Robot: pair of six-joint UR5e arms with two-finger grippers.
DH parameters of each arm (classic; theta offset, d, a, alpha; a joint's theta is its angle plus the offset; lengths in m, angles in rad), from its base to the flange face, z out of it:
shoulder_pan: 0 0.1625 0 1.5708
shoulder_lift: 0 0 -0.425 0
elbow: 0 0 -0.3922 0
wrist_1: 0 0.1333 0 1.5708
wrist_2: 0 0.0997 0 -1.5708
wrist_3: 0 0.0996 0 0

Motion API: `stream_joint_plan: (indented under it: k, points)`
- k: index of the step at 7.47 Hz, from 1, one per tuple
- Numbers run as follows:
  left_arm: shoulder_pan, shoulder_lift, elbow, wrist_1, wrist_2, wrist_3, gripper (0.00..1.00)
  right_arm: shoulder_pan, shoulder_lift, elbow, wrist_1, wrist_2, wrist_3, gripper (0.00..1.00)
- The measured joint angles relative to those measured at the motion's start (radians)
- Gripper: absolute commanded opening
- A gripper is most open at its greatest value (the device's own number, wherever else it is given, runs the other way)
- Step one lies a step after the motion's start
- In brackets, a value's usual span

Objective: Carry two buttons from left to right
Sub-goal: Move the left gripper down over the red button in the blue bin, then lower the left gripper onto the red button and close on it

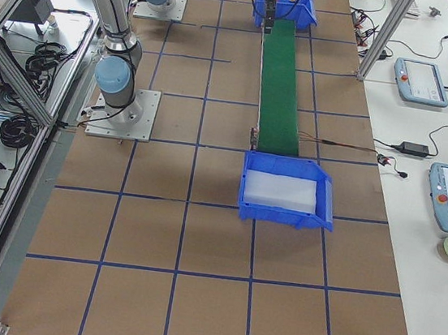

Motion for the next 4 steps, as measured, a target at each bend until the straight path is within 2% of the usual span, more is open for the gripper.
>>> stream_joint_plan:
  k: [4]
  points:
    - [0.077,0.016,-0.062,0.018,-0.009,-0.005,1.00,0.000,0.003,-0.006,0.011,-0.003,0.001,1.00]
